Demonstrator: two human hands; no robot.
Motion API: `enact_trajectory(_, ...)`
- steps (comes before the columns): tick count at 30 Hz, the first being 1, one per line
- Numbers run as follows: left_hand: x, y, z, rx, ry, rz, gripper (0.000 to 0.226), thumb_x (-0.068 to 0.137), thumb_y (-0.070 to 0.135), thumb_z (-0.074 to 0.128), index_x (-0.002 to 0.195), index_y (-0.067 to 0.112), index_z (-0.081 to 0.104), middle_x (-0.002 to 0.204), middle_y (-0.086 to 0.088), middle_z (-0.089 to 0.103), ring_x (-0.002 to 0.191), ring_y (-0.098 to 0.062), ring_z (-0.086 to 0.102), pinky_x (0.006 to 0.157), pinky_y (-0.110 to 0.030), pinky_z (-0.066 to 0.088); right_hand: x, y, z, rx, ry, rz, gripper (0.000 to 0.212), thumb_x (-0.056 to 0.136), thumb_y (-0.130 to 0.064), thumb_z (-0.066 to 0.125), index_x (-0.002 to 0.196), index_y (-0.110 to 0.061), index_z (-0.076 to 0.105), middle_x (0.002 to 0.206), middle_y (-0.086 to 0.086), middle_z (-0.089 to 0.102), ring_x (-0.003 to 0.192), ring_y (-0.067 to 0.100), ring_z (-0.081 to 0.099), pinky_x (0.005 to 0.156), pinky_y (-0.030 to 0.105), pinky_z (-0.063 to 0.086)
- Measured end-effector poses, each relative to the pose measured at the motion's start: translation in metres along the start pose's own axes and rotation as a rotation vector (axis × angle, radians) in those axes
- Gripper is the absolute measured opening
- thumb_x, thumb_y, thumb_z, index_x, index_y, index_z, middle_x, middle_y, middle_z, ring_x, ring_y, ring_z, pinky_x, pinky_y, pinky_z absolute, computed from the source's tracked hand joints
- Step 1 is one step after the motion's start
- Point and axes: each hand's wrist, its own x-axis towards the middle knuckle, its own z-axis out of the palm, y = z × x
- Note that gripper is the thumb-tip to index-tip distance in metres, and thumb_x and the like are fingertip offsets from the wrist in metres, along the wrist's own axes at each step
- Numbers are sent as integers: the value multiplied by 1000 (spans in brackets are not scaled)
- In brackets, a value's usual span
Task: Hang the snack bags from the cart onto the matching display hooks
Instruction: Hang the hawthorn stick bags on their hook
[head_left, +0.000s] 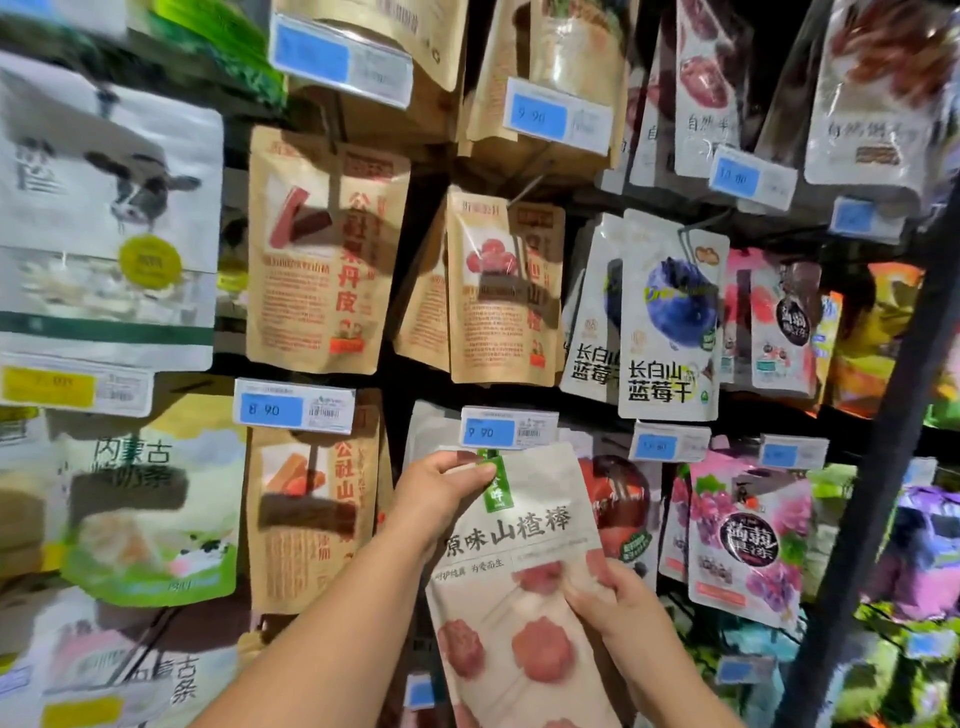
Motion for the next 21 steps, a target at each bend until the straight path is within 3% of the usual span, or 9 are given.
enact_trajectory(5,20,4,1,15,-38,43,20,80,2,74,96,15,72,88,-2,77,84,-19,74,75,-28,59,18,-1,10,16,30,20,32,74,-29,81,104,-25,70,106,-2,73,98,16,68,89,33,52)
enact_trajectory(8,26,4,-2,82,-43,114,20,79,3,75,89,22,73,83,5,77,80,-11,73,73,-23,58,25,2,16,32,3,22,50,66,-43,81,112,-29,69,113,-8,71,110,12,64,102,39,47)
enact_trajectory(11,31,0,-5,171,-36,170,21,79,8,77,87,27,72,88,6,76,79,-5,71,67,-16,55,29,8,24,68,13,67,46,66,-32,82,108,-23,67,113,-4,68,108,14,61,97,32,44)
enact_trajectory(13,33,-5,-8,228,-35,178,18,78,12,78,88,26,73,95,4,75,83,-9,71,72,-20,57,33,23,31,74,30,82,66,48,-44,85,107,-19,68,112,2,70,105,17,64,93,33,47)
enact_trajectory(15,36,-9,-10,263,-26,202,16,78,14,78,87,26,74,96,3,74,84,-11,70,73,-22,56,35,35,38,59,26,84,76,43,-53,83,111,-19,69,112,2,71,109,18,65,99,39,48)
enact_trajectory(18,43,-7,-12,315,-3,291,21,76,20,80,86,38,73,98,8,74,94,-11,68,84,-30,54,32,22,42,120,35,68,70,52,-48,78,115,-20,66,115,1,70,107,17,65,102,41,47)
enact_trajectory(21,49,2,-9,320,-2,355,25,75,21,81,82,43,72,100,11,72,98,-8,66,85,-27,51,33,3,42,117,36,41,50,70,-38,75,116,-27,60,109,-8,66,101,8,61,93,31,47)
